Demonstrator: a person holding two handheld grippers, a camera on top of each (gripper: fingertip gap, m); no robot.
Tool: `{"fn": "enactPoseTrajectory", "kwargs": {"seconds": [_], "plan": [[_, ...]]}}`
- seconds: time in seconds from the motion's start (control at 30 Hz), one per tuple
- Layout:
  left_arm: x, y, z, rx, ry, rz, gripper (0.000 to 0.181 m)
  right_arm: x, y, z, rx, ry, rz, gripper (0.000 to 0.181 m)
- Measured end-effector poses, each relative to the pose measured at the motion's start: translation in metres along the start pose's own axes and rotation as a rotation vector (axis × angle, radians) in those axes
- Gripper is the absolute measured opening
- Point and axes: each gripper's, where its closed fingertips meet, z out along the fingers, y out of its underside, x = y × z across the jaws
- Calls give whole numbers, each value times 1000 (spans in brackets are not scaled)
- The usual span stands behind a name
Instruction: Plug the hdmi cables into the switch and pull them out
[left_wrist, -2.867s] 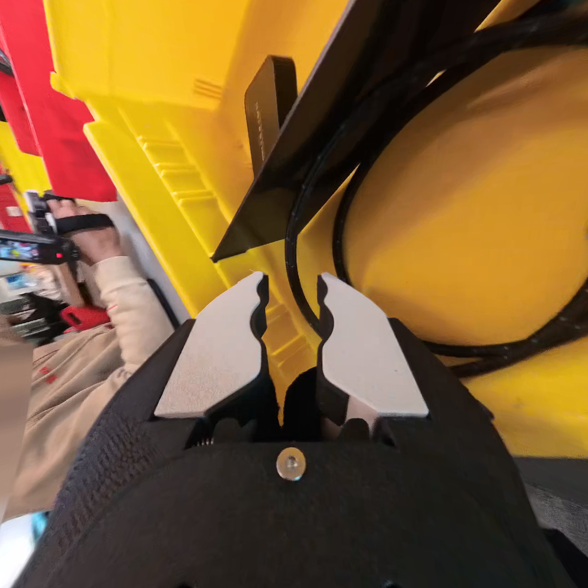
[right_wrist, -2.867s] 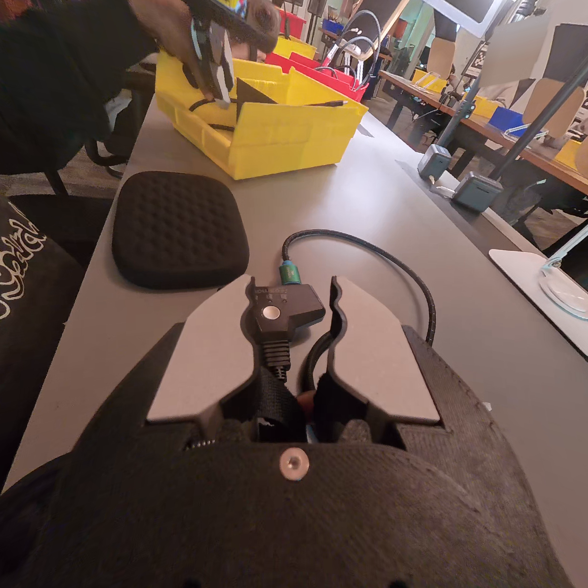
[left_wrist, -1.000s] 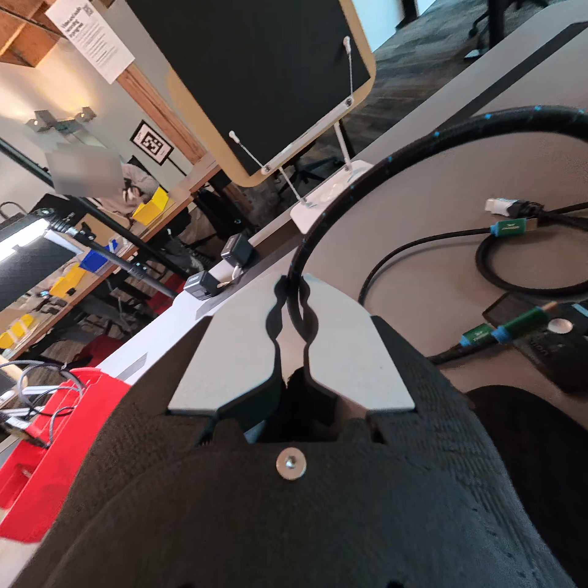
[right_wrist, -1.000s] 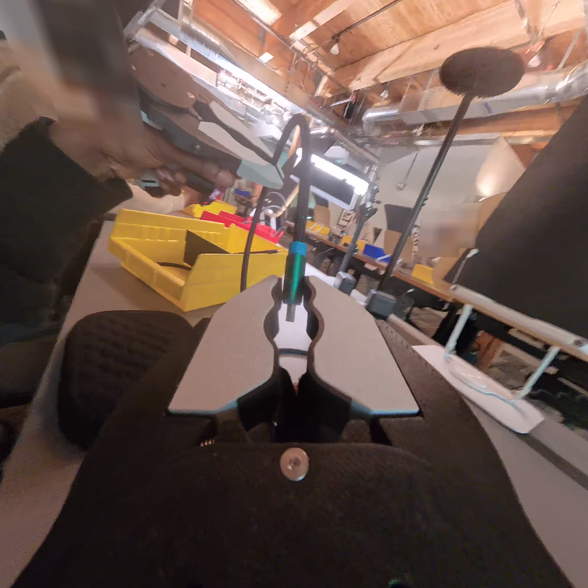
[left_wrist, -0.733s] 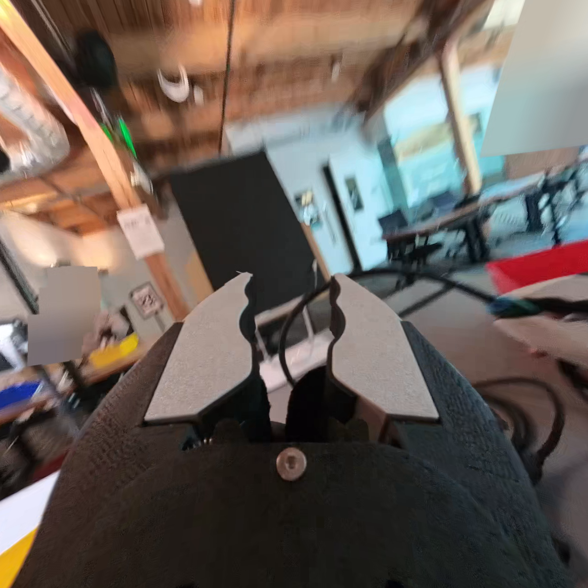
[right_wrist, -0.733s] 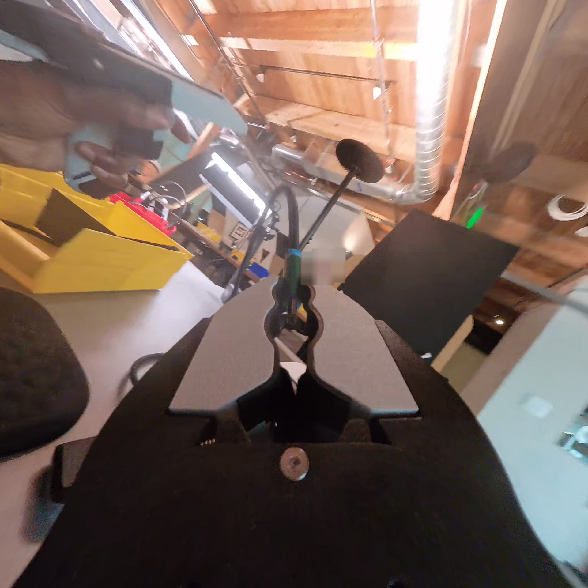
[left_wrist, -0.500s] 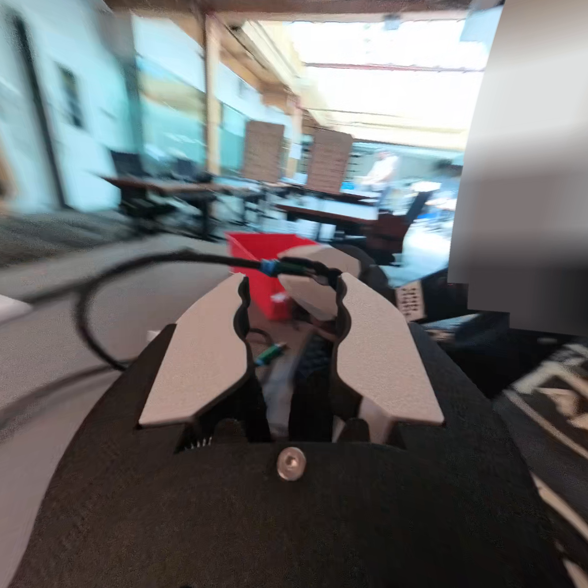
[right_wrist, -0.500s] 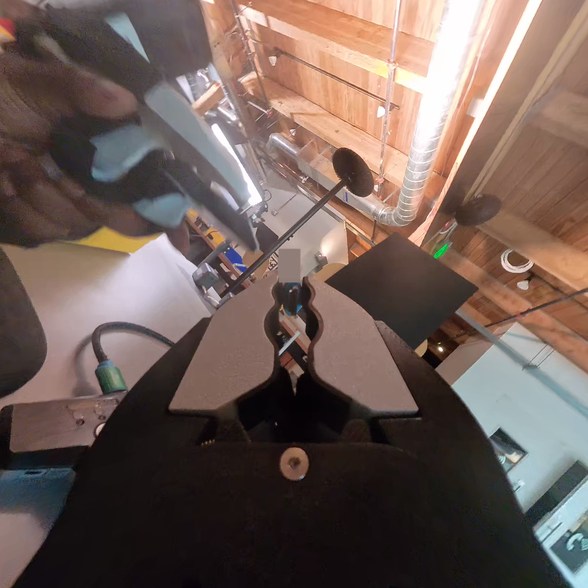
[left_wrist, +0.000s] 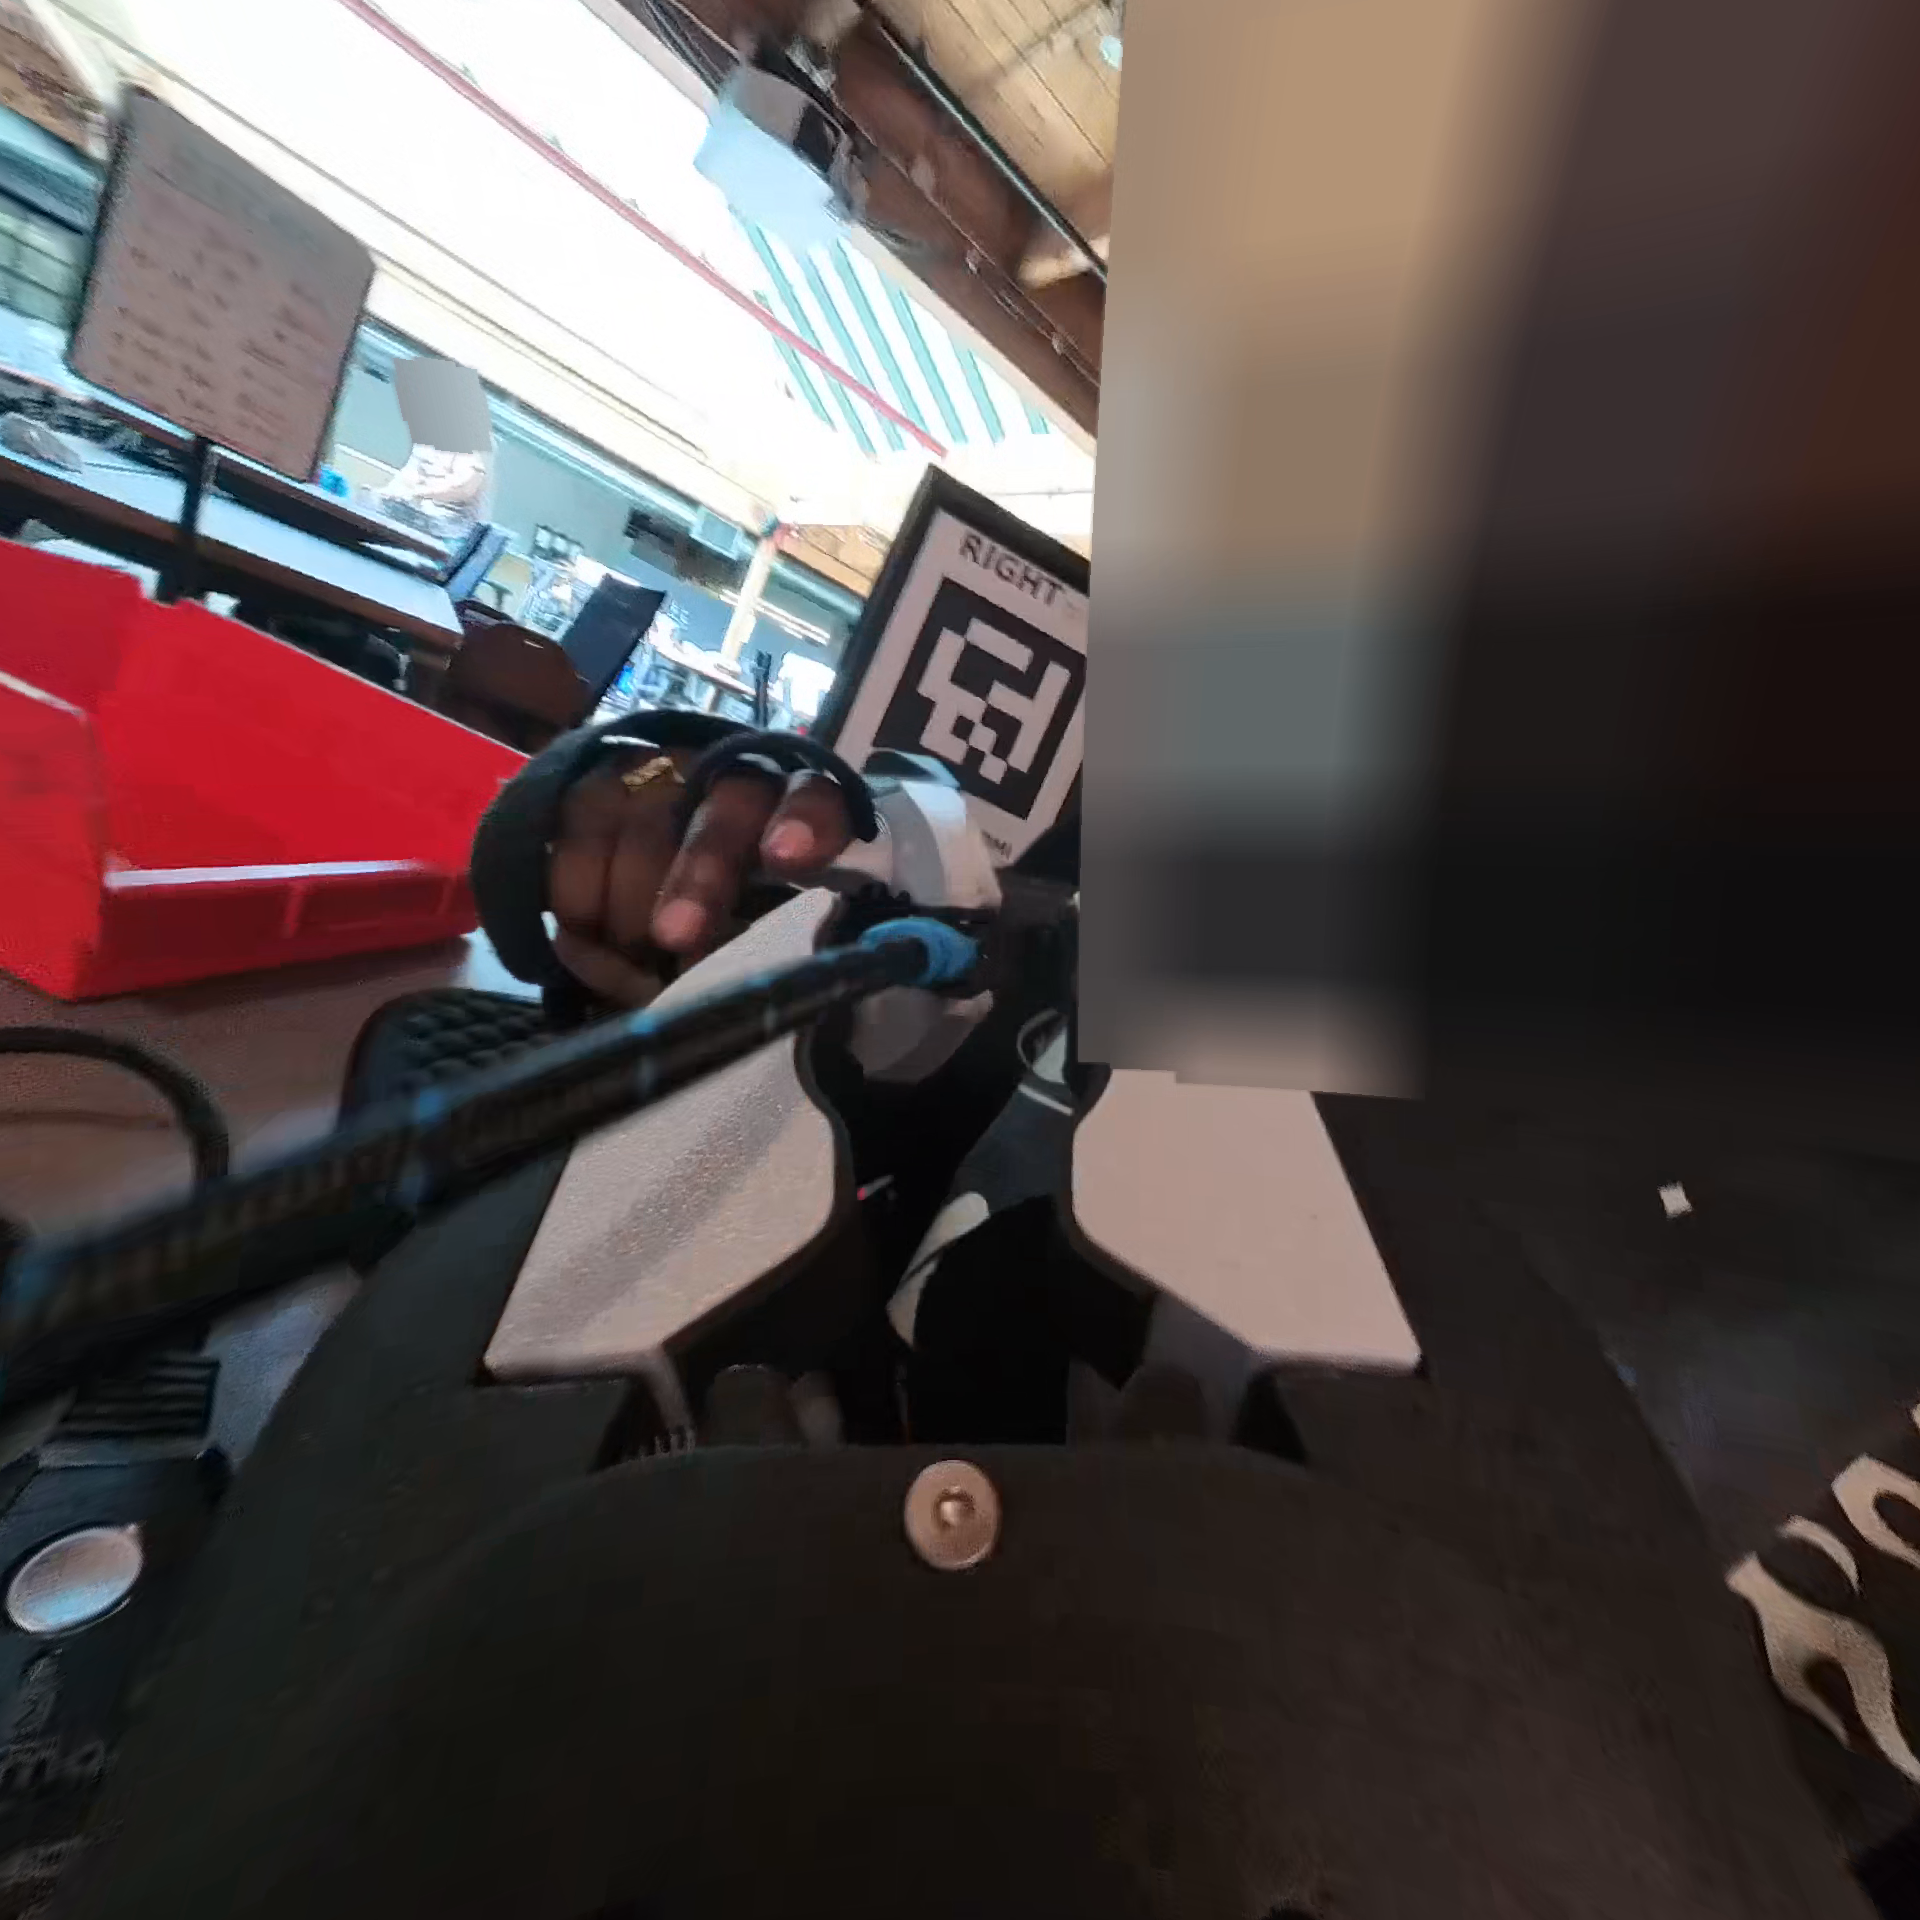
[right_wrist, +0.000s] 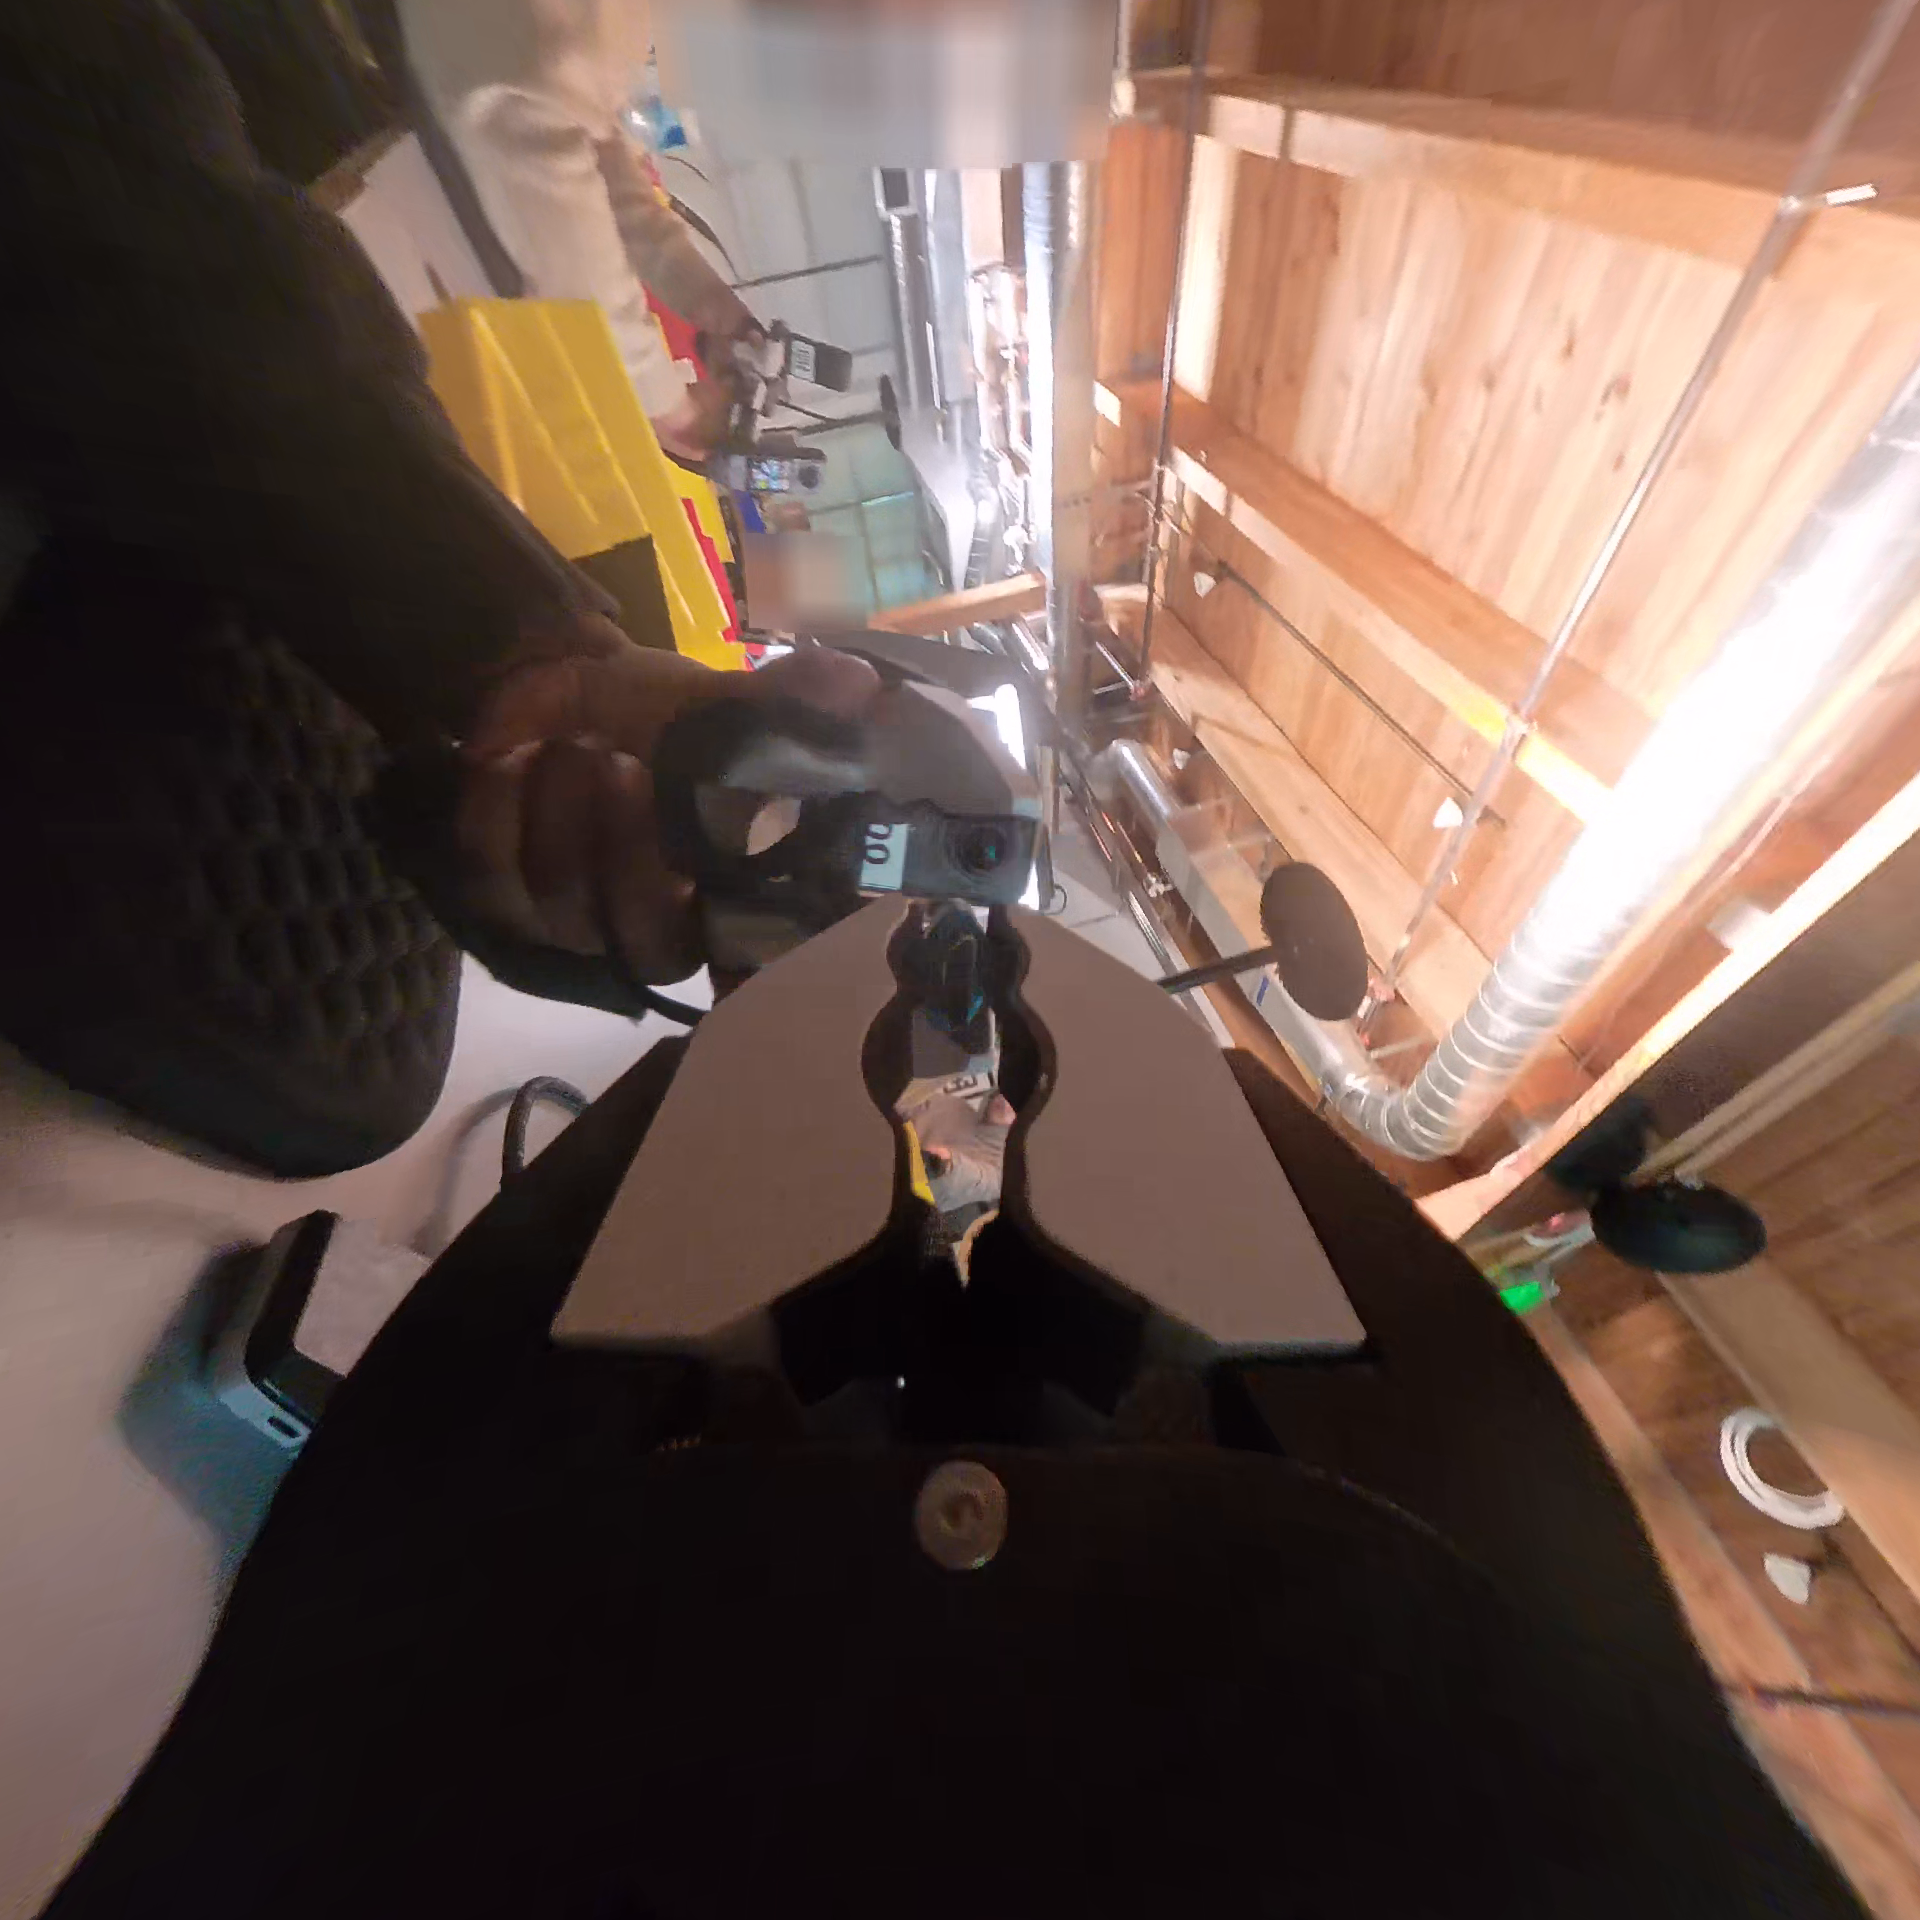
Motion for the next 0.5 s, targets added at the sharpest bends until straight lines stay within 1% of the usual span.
{"fn": "enactPoseTrajectory", "kwargs": {"seconds": [0.03,0.17,0.23,0.3,0.37,0.43,0.47,0.5], "plan": [[3,2,1,-19,8,13,37,-1,-3,0,12,-15,-12,11],[8,9,0,-69,14,50,22,-2,-15,1,52,-85,-69,11],[14,11,1,-82,31,79,21,-3,-21,1,79,-125,-61,11],[16,12,2,-92,8,125,21,-3,-23,0,98,-164,-29,12],[13,10,4,-80,-51,174,21,1,-20,-1,100,-177,12,12],[9,4,4,-59,-139,242,21,6,-12,-1,73,-161,80,12],[6,-2,3,-43,-203,306,21,10,-5,0,46,-136,126,13],[3,-11,0,-20,-294,395,21,15,2,-2,28,-109,166,19]]}}
